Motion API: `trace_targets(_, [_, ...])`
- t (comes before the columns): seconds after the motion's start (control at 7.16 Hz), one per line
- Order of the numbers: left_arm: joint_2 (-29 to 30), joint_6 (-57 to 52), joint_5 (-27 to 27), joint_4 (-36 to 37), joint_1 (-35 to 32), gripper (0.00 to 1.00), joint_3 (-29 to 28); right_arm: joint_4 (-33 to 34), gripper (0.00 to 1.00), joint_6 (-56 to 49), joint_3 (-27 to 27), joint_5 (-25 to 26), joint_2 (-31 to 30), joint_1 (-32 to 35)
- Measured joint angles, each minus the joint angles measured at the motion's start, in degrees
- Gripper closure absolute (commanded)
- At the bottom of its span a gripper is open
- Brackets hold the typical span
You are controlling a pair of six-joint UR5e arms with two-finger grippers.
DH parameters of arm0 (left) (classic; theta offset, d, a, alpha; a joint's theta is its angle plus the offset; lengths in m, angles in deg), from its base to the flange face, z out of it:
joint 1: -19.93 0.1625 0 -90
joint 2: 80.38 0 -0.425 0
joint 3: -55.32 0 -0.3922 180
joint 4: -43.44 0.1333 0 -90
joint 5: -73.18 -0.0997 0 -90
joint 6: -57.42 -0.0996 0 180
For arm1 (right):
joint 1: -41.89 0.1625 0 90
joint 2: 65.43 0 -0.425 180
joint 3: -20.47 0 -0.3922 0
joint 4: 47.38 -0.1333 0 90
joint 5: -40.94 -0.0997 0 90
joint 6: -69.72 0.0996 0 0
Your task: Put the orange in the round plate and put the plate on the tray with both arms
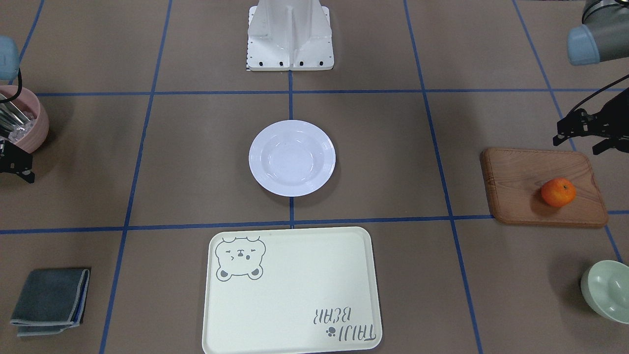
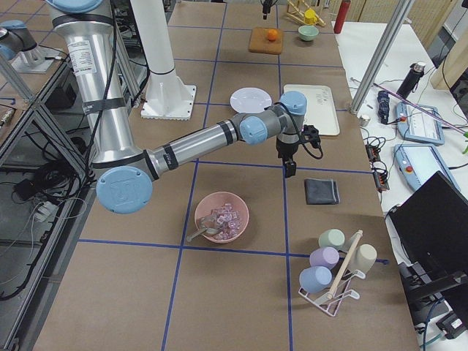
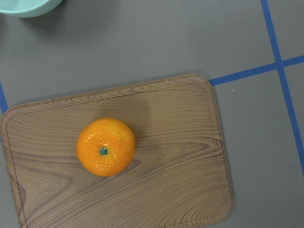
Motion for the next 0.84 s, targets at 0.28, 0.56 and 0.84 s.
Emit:
trace_targets(0.28, [1.06, 0.55, -2.37, -2.54, 0.13, 0.02, -3.87, -0.01, 0.0, 2.14, -0.04, -0.05, 0.01, -0.44])
trace_targets(0.56, [3.73, 1.59, -2.71, -4.72, 0.24, 0.02, -9.59, 0.02, 0.0, 2.96, 0.03, -0.06, -0.02, -0.79])
trace_targets(0.84, [6.98, 5.42, -2.63, -7.46, 0.81, 0.02, -16.04, 0.03, 0.0, 3.06, 0.24, -0.01, 0.0, -1.15])
